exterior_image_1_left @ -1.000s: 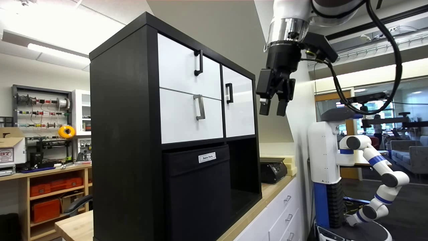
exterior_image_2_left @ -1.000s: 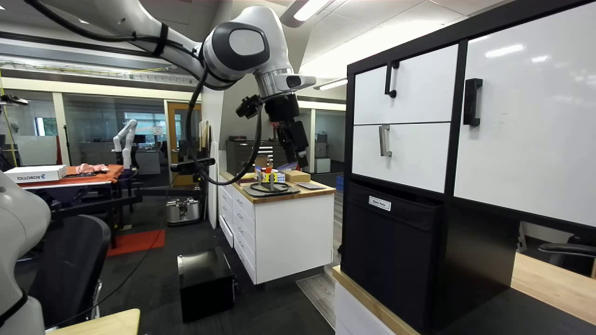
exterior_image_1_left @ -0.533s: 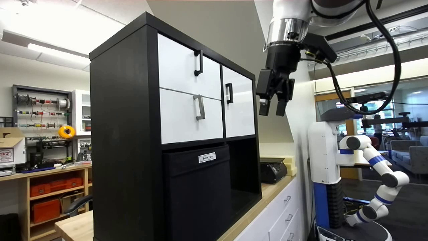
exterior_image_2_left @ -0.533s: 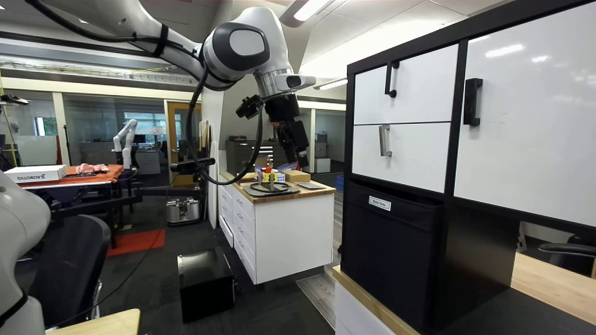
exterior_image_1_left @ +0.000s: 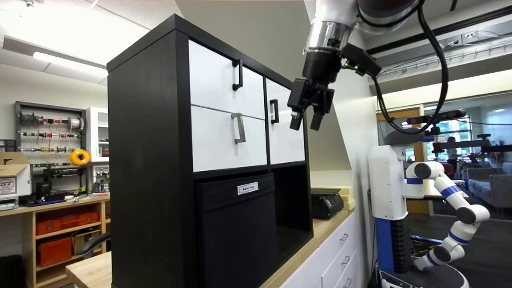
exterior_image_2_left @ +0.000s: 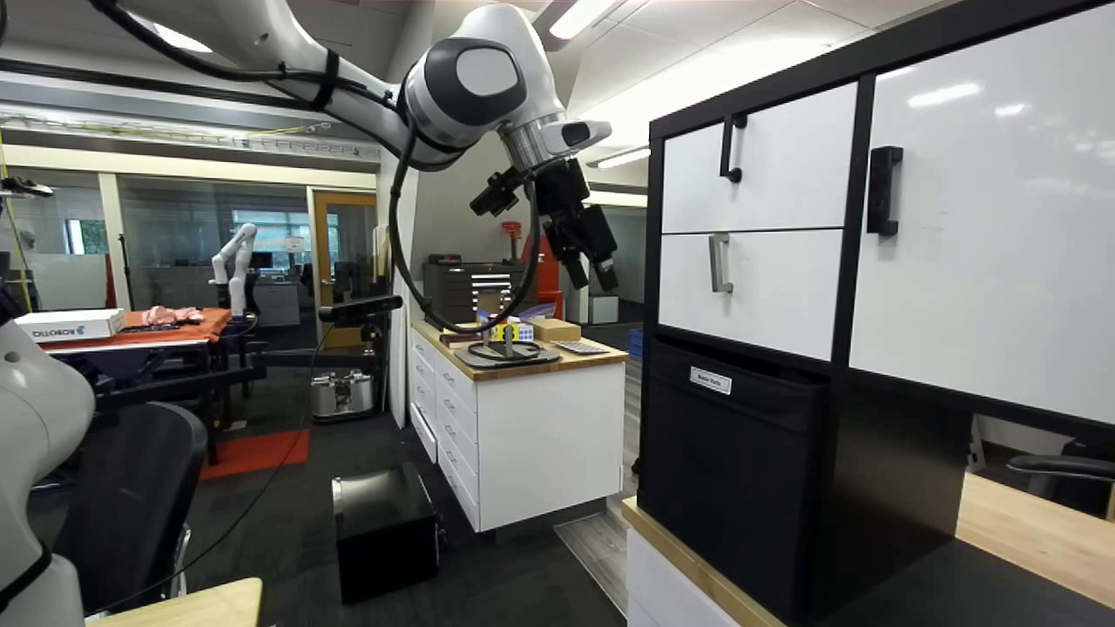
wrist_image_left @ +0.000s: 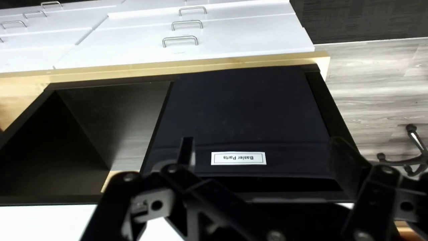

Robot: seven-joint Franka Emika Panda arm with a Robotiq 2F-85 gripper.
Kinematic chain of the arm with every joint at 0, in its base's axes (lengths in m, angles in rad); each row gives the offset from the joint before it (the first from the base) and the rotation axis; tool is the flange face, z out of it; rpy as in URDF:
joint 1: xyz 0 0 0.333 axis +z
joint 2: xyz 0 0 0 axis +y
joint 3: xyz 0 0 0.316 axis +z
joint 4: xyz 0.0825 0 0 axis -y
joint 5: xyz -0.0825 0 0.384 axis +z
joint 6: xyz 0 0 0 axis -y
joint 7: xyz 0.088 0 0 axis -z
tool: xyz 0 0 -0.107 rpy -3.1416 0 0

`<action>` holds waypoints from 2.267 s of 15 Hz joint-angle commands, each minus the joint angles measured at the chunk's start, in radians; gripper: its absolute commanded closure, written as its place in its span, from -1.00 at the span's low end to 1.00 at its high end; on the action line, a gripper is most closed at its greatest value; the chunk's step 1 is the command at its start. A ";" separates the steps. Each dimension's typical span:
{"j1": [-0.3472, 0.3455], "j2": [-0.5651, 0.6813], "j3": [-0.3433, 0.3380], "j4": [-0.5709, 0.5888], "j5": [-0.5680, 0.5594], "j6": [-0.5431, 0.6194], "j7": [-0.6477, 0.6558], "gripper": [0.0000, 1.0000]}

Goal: Open the bottom drawer of the kitchen cabinet

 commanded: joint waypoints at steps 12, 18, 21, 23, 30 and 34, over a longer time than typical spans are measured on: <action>0.013 0.330 -0.081 0.360 -0.041 0.125 -0.041 -1.00; 0.037 0.437 -0.088 0.502 -0.034 0.112 -0.075 -1.00; 0.043 0.481 -0.092 0.555 -0.030 0.124 -0.099 -0.50; 0.042 0.502 -0.096 0.584 -0.026 0.130 -0.119 -0.34; 0.038 0.544 -0.110 0.631 -0.007 0.163 -0.184 0.58; 0.041 0.532 -0.103 0.617 0.024 0.164 -0.198 0.95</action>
